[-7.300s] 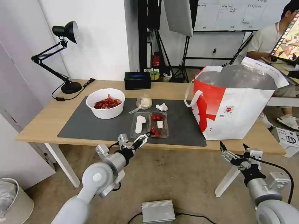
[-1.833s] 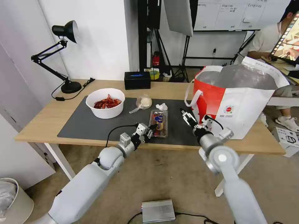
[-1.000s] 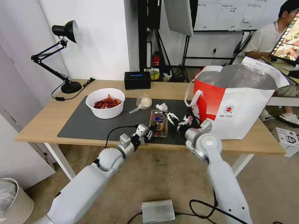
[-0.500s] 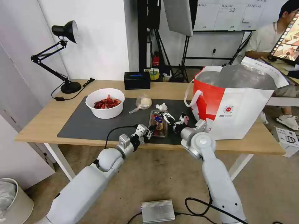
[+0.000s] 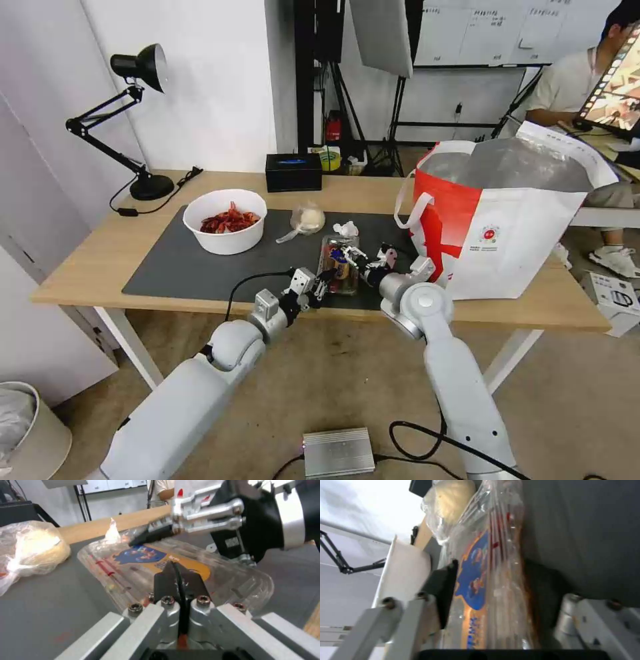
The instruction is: Pick up the trash from the table and place it into the takeout bag.
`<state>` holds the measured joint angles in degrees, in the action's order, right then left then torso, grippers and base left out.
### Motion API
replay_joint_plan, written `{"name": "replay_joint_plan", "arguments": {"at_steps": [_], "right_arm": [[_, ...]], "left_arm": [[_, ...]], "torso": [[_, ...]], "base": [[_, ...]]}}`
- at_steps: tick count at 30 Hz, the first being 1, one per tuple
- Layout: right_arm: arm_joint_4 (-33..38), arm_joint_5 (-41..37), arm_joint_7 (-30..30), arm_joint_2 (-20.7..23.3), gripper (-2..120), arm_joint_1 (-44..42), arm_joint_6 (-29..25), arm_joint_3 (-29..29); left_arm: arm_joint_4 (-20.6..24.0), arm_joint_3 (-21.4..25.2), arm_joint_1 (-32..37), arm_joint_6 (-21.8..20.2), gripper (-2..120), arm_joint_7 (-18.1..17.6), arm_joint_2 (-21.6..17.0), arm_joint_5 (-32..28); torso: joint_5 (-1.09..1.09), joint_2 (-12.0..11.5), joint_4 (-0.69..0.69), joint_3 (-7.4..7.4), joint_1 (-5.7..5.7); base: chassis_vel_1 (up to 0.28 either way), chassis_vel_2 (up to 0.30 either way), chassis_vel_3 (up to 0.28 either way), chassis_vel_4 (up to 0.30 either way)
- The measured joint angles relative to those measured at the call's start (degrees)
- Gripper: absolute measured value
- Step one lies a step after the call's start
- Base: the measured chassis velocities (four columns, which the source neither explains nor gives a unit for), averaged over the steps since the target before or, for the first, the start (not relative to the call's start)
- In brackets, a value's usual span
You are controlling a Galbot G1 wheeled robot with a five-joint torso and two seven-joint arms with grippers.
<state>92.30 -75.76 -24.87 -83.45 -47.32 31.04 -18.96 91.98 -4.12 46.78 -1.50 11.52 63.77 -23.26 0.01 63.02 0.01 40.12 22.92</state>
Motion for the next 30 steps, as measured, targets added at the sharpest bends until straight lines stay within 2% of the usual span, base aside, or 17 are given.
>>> {"name": "replay_joint_plan", "arguments": {"at_steps": [2, 3, 6, 7, 9, 10, 12, 14, 16, 17, 19, 20, 23, 24, 25, 28, 30], "right_arm": [[-0.11, 0.4, 0.0, -0.07, 43, -0.14, 0.0, -0.02], [-0.11, 0.4, 0.0, -0.07, 43, -0.14, 0.0, -0.02], [-0.5, 1.57, 0.31, -0.19, 26, -0.31, -0.09, 0.05], [-0.5, 1.57, 0.31, -0.19, 26, -0.31, -0.09, 0.05], [-0.77, 2.14, 0.58, -0.44, 15, -0.37, -0.27, 0.02], [-0.77, 2.14, 0.58, -0.44, 15, -0.37, -0.27, 0.02], [-0.85, 2.45, 0.68, -0.74, 7, -0.42, -0.4, -0.21], [-0.85, 2.49, 0.68, -0.79, 2, -0.43, -0.41, -0.25], [-0.87, 2.79, 0.74, -0.93, 1, -0.48, -0.52, -0.34], [-0.87, 2.79, 0.74, -0.93, 1, -0.48, -0.52, -0.34], [-0.87, 3.24, 0.97, -0.99, 1, -0.52, -0.81, -0.32], [-0.87, 3.24, 0.97, -0.99, 1, -0.52, -0.81, -0.32], [-0.56, 3.99, 1.71, -1.0, 1, -0.79, -1.91, -0.19], [-0.56, 3.99, 1.71, -1.0, 1, -0.79, -1.91, -0.19], [-0.36, 4.26, 2.01, -0.96, 1, -0.86, -2.46, -0.12], [0.06, 4.86, 2.72, -0.68, 1, -0.93, -3.35, 0.09], [0.48, 4.94, 3.07, -0.46, 1, -1.01, -3.65, 0.23]], "left_arm": [[0.38, 0.62, 0.1, 0.25, 9, -0.08, -0.09, -0.17], [0.38, 0.62, 0.1, 0.25, 9, -0.08, -0.09, -0.17], [1.54, 1.94, 0.1, 0.36, 23, -0.17, -0.66, -1.17], [1.54, 1.94, 0.1, 0.36, 23, -0.17, -0.66, -1.17], [2.58, 2.7, 0.15, 0.34, 35, -0.19, -1.17, -1.99], [2.58, 2.7, 0.15, 0.34, 35, -0.19, -1.17, -1.99], [3.14, 3.45, 0.41, 0.29, 44, -0.26, -1.28, -2.55], [3.19, 3.54, 0.45, 0.29, 46, -0.32, -1.29, -2.61], [3.4, 4.31, 0.62, 0.29, 59, -1.08, -1.59, -2.86], [3.4, 4.31, 0.62, 0.29, 59, -1.08, -1.59, -2.86], [3.62, 5.75, 1.06, 0.29, 70, -1.69, -2.01, -2.84], [3.62, 5.75, 1.06, 0.29, 70, -1.69, -2.01, -2.84], [3.81, 8.77, 2.61, -0.12, 84, -4.77, -2.7, -0.64], [3.81, 8.77, 2.61, -0.12, 84, -4.77, -2.7, -0.64], [3.89, 9.74, 3.44, -0.47, 91, -5.85, -2.97, 0.25], [4.2, 11.2, 4.86, -0.74, 98, -7.19, -3.32, 1.15], [4.5, 11.79, 5.59, -0.82, 99, -7.75, -3.47, 1.52]], "torso": [[0.0, 0.0, 0.0, 0.0, 0.0], [0.0, 0.0, 0.0, 0.0, 0.0], [-0.01, 0.0, -0.01, 0.0, 0.0], [-0.01, 0.0, -0.01, 0.0, 0.0], [-0.01, 0.0, -0.01, -0.01, 0.0], [-0.01, 0.0, -0.01, -0.01, 0.0], [-0.01, 0.01, 0.0, -0.01, 0.0], [-0.01, 0.01, 0.0, -0.01, 0.0], [-0.01, 0.01, 0.0, -0.02, 0.0], [-0.01, 0.01, 0.0, -0.02, 0.0], [-0.01, 0.01, 0.0, -0.02, 0.0], [-0.01, 0.01, 0.0, -0.02, 0.0], [-0.01, 0.01, 0.0, -0.01, 0.0], [-0.01, 0.01, 0.0, -0.01, 0.0], [-0.01, 0.0, 0.0, 0.0, 0.0], [-0.01, 0.0, 0.0, 0.0, 0.0], [-0.01, 0.0, 0.0, 0.0, 0.0]], "base": [[0.0, 0.0, 0.0, 0.0], [0.0, 0.0, 0.0, 0.0], [0.0, 0.0, 0.0, 0.0], [0.0, 0.0, 0.0, 0.0], [0.0, 0.0, 0.0, 0.0], [0.0, 0.0, 0.0, 0.0], [0.0, 0.0, 0.0, 0.0], [0.0, 0.0, 0.0, 0.0], [0.0, 0.0, 0.0, 0.0], [0.0, 0.0, 0.0, 0.0], [0.0, 0.0, 0.0, 0.0], [0.0, 0.0, 0.0, 0.0], [0.0, 0.0, 0.0, 0.0], [0.0, 0.0, 0.0, 0.0], [0.0, 0.0, 0.0, 0.0], [0.0, 0.0, 0.0, 0.0], [0.0, 0.0, 0.0, 0.0]]}}
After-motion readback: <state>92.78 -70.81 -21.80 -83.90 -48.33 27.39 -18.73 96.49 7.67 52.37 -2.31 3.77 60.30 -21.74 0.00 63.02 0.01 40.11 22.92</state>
